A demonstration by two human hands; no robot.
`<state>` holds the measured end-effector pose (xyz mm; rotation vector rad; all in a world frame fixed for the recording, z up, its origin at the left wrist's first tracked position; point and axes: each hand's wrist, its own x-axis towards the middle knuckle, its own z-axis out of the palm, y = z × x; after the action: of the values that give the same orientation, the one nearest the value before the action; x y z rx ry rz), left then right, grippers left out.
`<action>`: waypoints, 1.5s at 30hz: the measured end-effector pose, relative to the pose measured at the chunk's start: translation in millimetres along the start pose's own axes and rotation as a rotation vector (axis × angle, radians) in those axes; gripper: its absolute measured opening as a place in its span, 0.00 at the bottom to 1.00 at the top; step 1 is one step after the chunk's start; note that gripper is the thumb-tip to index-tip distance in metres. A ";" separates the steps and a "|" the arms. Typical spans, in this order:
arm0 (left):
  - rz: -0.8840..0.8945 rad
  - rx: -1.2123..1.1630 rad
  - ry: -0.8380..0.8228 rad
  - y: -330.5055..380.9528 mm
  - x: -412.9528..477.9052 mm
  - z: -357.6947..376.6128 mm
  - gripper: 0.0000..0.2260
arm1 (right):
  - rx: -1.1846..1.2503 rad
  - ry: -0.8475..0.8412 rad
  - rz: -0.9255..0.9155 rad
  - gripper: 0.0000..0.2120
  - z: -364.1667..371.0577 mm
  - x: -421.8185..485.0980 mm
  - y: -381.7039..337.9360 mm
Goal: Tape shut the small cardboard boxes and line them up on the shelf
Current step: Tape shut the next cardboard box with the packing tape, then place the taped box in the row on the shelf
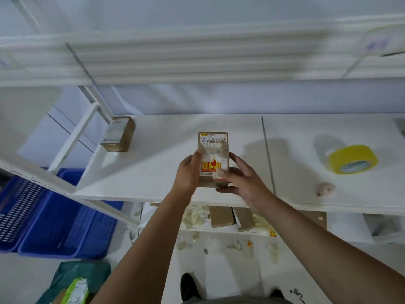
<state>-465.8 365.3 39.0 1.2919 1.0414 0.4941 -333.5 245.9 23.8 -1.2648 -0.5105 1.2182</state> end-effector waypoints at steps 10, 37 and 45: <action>-0.170 -0.278 -0.026 -33.4 41.5 -135.1 0.13 | -0.112 0.171 0.057 0.23 123.6 96.9 33.3; -0.367 -0.215 0.464 -45.3 166.7 -239.3 0.29 | -0.733 0.342 0.140 0.21 263.8 243.7 59.3; -0.496 -0.238 0.356 -35.2 180.4 -251.0 0.32 | -0.670 0.307 0.207 0.31 263.5 244.1 61.9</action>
<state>-597.6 635.8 -40.1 0.7102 1.4975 0.4556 -497.5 567.3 -27.8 -2.0788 -0.5930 1.0192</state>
